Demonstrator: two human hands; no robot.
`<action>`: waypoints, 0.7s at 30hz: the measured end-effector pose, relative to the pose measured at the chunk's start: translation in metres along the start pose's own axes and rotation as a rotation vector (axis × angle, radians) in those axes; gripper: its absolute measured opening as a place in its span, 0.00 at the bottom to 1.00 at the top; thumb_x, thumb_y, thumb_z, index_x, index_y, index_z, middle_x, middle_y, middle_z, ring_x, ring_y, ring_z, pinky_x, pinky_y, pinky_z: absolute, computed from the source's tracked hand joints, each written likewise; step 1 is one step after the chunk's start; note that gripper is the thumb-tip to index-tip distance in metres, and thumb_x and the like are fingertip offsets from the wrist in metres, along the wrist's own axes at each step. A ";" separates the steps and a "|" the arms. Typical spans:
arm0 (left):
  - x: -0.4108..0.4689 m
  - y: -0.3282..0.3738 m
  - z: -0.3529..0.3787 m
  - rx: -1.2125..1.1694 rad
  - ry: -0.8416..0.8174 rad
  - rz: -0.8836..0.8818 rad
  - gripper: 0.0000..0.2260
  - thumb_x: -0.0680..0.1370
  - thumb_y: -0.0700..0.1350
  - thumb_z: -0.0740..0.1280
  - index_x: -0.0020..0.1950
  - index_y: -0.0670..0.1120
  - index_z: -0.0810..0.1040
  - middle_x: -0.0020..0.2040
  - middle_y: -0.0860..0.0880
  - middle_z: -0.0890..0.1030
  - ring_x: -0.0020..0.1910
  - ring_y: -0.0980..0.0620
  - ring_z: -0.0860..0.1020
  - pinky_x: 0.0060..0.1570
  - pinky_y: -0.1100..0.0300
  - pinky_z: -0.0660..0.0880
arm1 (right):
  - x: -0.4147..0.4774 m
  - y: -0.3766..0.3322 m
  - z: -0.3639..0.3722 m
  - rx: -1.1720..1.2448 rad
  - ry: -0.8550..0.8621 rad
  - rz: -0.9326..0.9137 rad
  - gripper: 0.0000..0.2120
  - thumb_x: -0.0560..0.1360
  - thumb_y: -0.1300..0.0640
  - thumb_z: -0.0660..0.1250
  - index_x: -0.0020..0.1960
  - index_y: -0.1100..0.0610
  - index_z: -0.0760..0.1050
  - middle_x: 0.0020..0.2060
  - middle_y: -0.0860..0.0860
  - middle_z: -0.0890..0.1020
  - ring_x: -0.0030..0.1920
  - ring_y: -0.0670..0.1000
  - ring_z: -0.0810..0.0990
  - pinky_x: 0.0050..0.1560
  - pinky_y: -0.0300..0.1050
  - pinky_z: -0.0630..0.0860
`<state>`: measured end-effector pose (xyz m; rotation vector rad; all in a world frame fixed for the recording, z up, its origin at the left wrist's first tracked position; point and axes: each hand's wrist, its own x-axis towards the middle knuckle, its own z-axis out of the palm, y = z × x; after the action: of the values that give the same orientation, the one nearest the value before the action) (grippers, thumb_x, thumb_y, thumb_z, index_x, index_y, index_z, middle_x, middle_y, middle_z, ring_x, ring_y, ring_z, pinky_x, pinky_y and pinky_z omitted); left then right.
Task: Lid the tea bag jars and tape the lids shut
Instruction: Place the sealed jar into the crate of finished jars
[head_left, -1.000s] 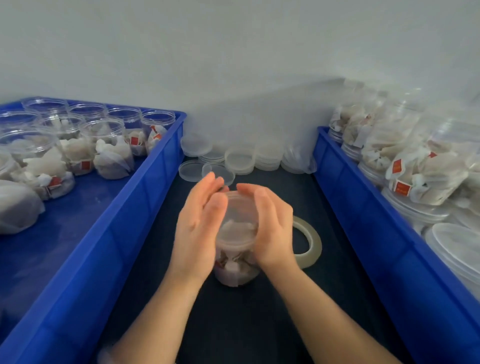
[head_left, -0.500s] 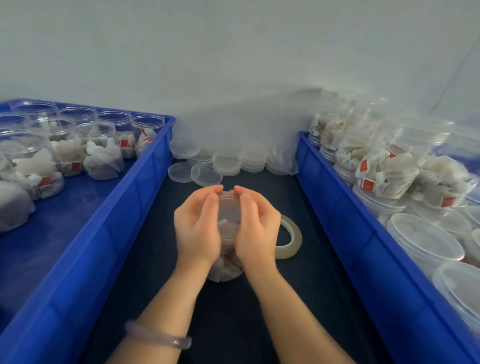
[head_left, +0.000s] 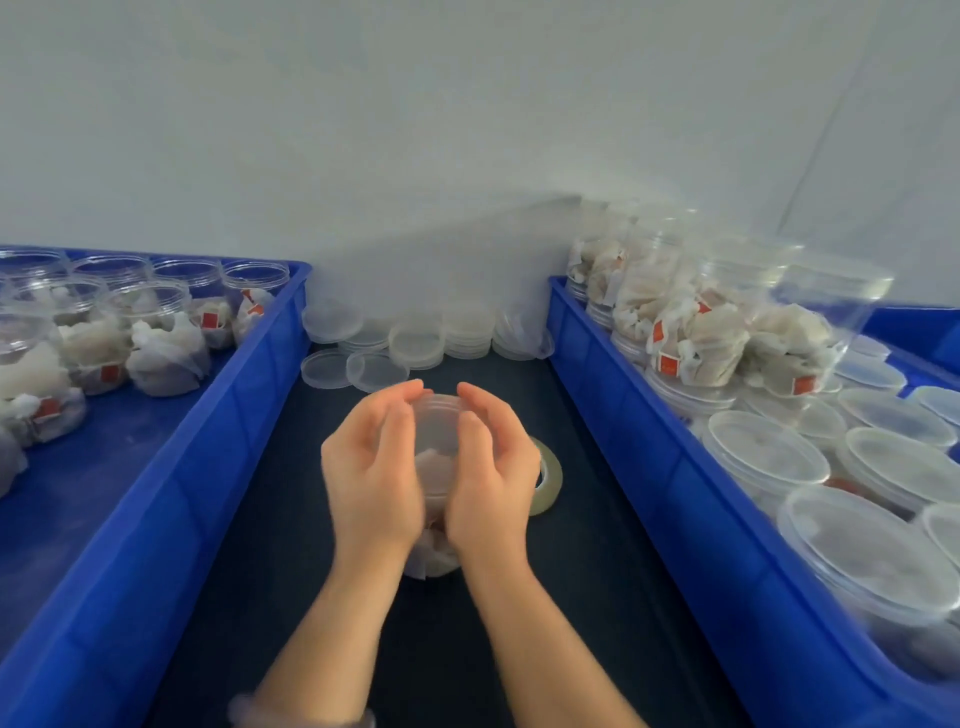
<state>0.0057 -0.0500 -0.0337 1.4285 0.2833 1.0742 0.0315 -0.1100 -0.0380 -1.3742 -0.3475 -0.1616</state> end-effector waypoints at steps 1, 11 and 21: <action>-0.001 0.011 0.005 -0.044 -0.016 0.051 0.10 0.77 0.40 0.61 0.51 0.44 0.82 0.44 0.55 0.83 0.47 0.59 0.81 0.45 0.70 0.75 | 0.001 -0.011 -0.005 0.017 0.030 -0.067 0.13 0.75 0.56 0.61 0.57 0.55 0.79 0.47 0.42 0.83 0.52 0.41 0.80 0.53 0.36 0.76; -0.030 0.107 0.105 -0.454 -0.278 0.086 0.14 0.72 0.42 0.59 0.51 0.43 0.81 0.44 0.50 0.85 0.46 0.53 0.83 0.44 0.62 0.76 | 0.025 -0.122 -0.101 0.055 0.249 -0.427 0.13 0.70 0.58 0.60 0.50 0.58 0.80 0.35 0.45 0.83 0.39 0.43 0.82 0.43 0.36 0.75; -0.045 0.151 0.213 -0.655 -0.552 0.015 0.14 0.68 0.38 0.61 0.49 0.45 0.81 0.46 0.51 0.84 0.48 0.54 0.82 0.48 0.61 0.76 | 0.072 -0.181 -0.192 -0.164 0.499 -0.608 0.16 0.68 0.60 0.57 0.50 0.57 0.80 0.39 0.47 0.84 0.45 0.49 0.84 0.46 0.45 0.77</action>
<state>0.0740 -0.2527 0.1228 1.0649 -0.4437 0.6510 0.0709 -0.3259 0.1244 -1.3009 -0.3244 -1.0345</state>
